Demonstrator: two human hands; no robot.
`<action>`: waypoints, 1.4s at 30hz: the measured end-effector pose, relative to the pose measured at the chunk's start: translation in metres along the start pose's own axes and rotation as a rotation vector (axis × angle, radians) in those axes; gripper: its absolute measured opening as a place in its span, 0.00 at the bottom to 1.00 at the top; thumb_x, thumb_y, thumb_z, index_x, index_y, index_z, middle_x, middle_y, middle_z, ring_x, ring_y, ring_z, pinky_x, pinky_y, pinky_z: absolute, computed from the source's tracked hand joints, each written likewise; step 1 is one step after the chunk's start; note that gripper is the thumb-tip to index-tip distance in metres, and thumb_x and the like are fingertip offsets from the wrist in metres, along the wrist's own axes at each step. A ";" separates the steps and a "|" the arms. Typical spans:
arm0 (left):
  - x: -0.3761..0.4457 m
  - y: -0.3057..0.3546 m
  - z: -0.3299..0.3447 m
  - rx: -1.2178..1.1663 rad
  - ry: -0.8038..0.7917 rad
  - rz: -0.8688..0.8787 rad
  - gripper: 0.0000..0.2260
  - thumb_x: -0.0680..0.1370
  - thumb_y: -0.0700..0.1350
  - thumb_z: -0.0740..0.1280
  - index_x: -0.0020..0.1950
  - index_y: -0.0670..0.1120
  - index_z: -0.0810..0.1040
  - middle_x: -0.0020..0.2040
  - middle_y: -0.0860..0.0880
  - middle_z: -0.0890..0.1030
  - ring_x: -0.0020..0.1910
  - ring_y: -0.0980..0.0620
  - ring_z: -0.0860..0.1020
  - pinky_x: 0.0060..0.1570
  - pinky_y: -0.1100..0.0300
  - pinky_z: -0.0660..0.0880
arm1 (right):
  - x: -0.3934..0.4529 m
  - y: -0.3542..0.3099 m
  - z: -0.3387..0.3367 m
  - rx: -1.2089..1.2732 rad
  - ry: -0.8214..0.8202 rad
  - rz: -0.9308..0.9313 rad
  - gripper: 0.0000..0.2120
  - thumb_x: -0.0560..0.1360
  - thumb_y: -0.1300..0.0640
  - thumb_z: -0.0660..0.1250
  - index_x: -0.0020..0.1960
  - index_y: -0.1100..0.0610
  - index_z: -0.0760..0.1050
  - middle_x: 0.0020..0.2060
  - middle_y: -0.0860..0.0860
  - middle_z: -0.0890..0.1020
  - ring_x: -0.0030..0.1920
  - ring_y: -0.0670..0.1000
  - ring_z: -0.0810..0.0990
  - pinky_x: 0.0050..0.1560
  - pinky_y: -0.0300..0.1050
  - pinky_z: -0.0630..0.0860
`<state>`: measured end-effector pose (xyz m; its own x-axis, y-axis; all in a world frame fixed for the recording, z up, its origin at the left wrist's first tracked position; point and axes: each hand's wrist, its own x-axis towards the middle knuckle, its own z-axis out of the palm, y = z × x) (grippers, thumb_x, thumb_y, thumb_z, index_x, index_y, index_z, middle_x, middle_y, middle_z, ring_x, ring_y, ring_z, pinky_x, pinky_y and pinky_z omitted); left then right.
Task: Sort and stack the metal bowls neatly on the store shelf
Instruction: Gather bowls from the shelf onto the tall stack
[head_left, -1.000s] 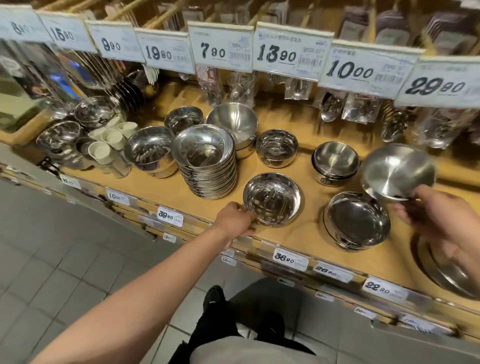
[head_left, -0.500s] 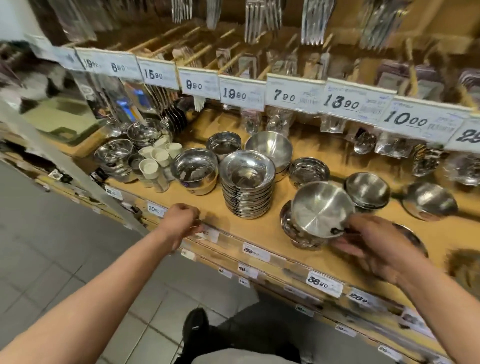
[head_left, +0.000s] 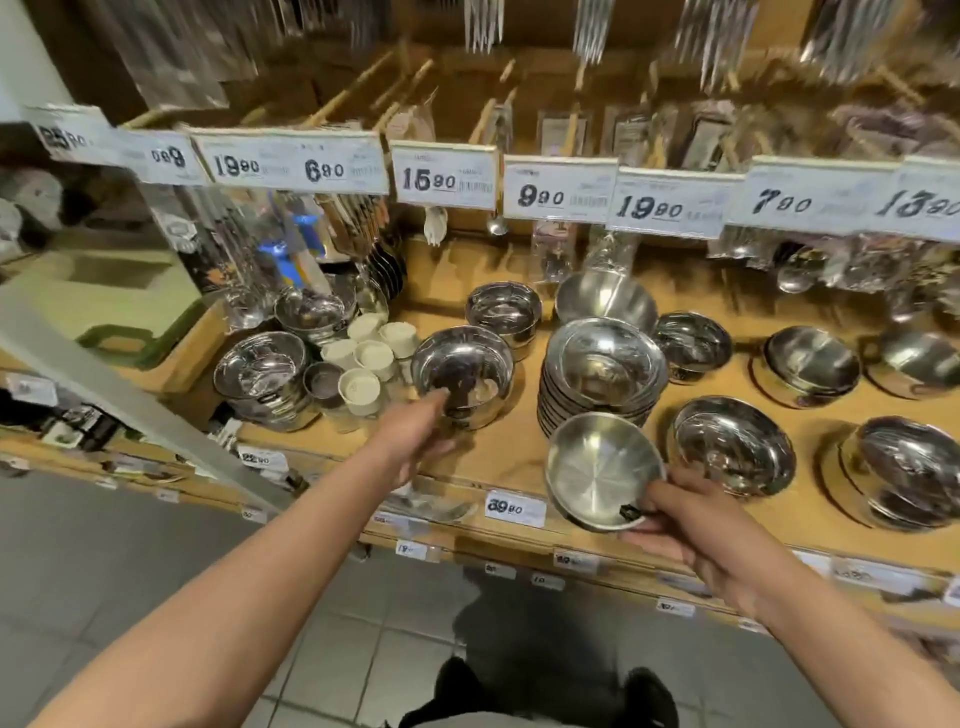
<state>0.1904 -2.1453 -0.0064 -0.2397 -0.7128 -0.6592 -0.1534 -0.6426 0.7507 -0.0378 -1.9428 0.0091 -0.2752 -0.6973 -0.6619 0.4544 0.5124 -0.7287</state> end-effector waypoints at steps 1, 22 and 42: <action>0.005 0.003 -0.001 -0.003 -0.025 -0.022 0.14 0.84 0.46 0.64 0.65 0.38 0.74 0.52 0.36 0.86 0.50 0.38 0.86 0.43 0.56 0.85 | -0.001 0.006 0.007 0.017 0.014 0.003 0.09 0.80 0.69 0.64 0.58 0.65 0.76 0.35 0.57 0.86 0.35 0.52 0.87 0.34 0.43 0.85; -0.013 0.059 -0.055 -0.050 -0.011 -0.017 0.04 0.80 0.33 0.64 0.53 0.34 0.75 0.48 0.35 0.82 0.34 0.46 0.86 0.31 0.62 0.81 | 0.070 0.062 0.106 0.116 0.123 0.099 0.04 0.80 0.66 0.66 0.55 0.62 0.75 0.46 0.59 0.84 0.43 0.54 0.85 0.38 0.43 0.84; -0.055 0.059 -0.121 -0.116 0.171 0.042 0.02 0.80 0.31 0.64 0.52 0.34 0.74 0.40 0.41 0.85 0.33 0.47 0.86 0.28 0.64 0.81 | 0.125 0.048 0.147 0.078 0.199 0.078 0.17 0.82 0.65 0.66 0.69 0.65 0.70 0.62 0.63 0.80 0.58 0.59 0.84 0.39 0.38 0.84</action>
<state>0.3106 -2.1782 0.0691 -0.0756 -0.7704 -0.6331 -0.0333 -0.6326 0.7738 0.0739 -2.0795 -0.0827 -0.3952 -0.5406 -0.7427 0.5430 0.5147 -0.6636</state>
